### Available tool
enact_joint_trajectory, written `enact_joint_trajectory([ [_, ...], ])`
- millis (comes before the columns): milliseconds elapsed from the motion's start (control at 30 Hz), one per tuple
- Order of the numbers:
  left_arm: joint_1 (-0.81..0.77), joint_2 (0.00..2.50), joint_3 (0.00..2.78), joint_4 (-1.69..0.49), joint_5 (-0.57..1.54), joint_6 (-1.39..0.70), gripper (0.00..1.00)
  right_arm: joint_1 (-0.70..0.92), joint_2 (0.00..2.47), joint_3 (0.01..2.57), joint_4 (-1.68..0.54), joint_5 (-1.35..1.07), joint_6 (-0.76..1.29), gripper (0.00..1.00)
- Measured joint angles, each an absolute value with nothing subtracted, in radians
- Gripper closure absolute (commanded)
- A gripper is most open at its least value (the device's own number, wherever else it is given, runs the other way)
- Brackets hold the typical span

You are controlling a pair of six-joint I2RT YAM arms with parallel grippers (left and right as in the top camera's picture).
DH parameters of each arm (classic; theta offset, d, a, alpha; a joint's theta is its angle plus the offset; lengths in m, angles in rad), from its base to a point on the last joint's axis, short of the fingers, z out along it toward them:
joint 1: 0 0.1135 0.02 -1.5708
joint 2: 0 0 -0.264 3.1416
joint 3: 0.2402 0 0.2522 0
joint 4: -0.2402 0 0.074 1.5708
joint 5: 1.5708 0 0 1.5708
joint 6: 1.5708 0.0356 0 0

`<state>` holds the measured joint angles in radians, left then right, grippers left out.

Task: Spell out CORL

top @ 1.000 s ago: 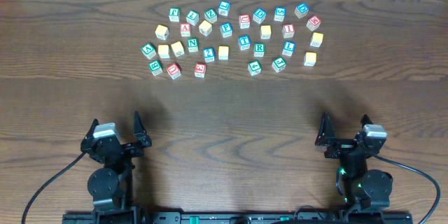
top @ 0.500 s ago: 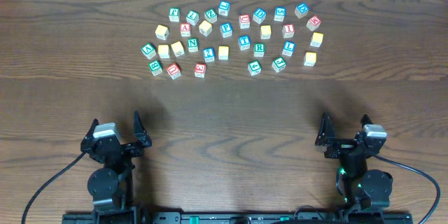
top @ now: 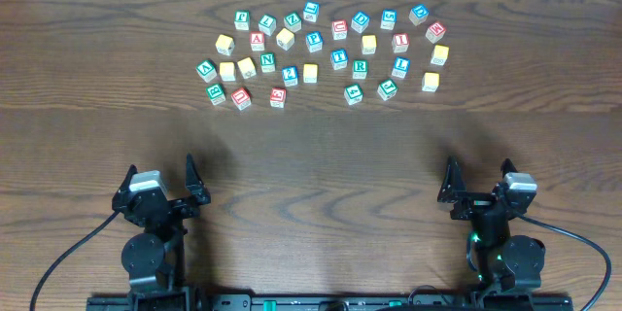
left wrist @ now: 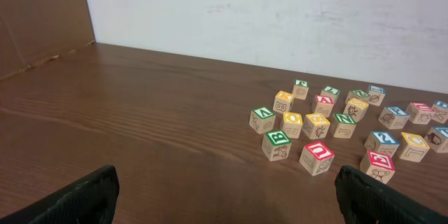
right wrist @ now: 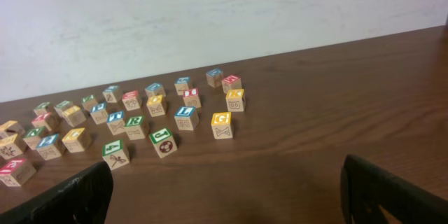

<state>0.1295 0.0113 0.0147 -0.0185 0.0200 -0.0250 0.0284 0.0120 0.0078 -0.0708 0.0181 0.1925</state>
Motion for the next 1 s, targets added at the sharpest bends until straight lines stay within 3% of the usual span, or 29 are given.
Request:
enact_joint_trajectory([
  [500, 0.130, 0.073, 0.046, -0.047, 0.023, -0.036, 0.02, 0.028, 0.012, 0.008, -0.071, 0.018, 0.192, 0.01],
  [1000, 0.130, 0.491, 0.374, -0.048, 0.044, -0.048, 0.03, 0.028, 0.013, 0.008, -0.071, 0.018, 0.192, 0.01],
])
